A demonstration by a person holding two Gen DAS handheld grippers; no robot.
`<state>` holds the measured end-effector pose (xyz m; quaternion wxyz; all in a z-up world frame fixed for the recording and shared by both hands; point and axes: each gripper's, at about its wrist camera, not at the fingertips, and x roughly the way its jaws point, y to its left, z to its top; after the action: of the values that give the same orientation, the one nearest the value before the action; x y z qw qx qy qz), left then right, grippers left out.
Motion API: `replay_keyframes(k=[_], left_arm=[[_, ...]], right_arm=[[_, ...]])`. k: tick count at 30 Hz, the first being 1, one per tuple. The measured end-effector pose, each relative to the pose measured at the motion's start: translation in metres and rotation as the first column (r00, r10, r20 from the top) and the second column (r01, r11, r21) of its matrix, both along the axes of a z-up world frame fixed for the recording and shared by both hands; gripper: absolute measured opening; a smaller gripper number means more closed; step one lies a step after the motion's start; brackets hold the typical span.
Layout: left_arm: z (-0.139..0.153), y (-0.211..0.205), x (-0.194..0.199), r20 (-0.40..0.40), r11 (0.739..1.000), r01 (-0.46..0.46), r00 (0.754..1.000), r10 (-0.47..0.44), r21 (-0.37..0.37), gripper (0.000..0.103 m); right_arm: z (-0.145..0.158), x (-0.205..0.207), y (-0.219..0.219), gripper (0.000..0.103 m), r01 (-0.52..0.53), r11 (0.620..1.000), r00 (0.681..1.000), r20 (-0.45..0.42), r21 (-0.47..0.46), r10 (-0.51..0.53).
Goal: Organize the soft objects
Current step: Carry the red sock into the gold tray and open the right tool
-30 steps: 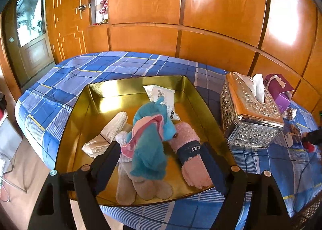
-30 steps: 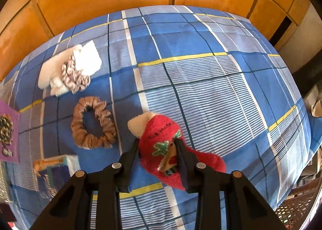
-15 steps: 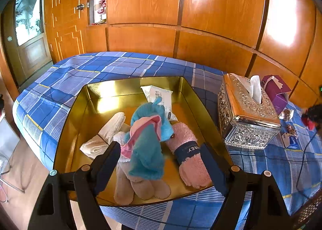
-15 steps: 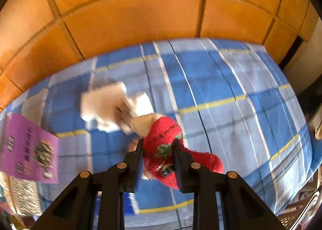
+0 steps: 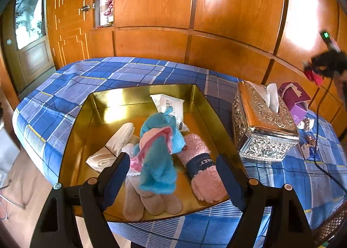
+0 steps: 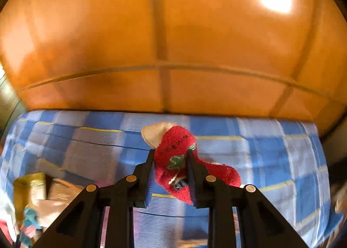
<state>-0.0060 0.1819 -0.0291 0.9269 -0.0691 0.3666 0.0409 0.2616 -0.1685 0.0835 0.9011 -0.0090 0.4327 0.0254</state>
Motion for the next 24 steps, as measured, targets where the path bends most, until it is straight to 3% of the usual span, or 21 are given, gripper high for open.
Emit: replay_keyframes(k=[4,8,12,18,21,24], left_arm=[[0.002,0.009,-0.001,0.002,1.000,-0.031,1.000,0.031,0.002,0.082],[0.003,0.015,-0.003,0.007,0.998,-0.059,0.998,0.059,0.005,0.082],[0.004,0.020,-0.005,0.010,0.997,-0.078,0.997,0.078,0.010,0.082],[0.005,0.029,-0.007,0.021,0.994,-0.110,0.994,0.109,0.014,0.082],[0.003,0.035,-0.006,0.016,0.992,-0.123,0.992,0.123,0.006,0.082],[-0.001,0.042,-0.005,0.008,0.989,-0.145,0.989,0.145,-0.002,0.082]], right_arm=[[0.005,-0.017,0.079,0.025,-0.212,0.977,0.977,0.022,0.037,0.211],[-0.010,-0.051,0.157,0.025,-0.419,0.907,0.908,0.005,0.041,0.419],[-0.040,-0.084,0.209,0.025,-0.545,0.834,0.835,-0.035,0.085,0.549],[-0.091,-0.119,0.261,0.025,-0.622,0.768,0.757,-0.134,0.150,0.639],[-0.112,-0.123,0.280,0.025,-0.630,0.753,0.733,-0.175,0.188,0.657],[-0.124,-0.128,0.294,0.027,-0.621,0.755,0.731,-0.194,0.210,0.655]])
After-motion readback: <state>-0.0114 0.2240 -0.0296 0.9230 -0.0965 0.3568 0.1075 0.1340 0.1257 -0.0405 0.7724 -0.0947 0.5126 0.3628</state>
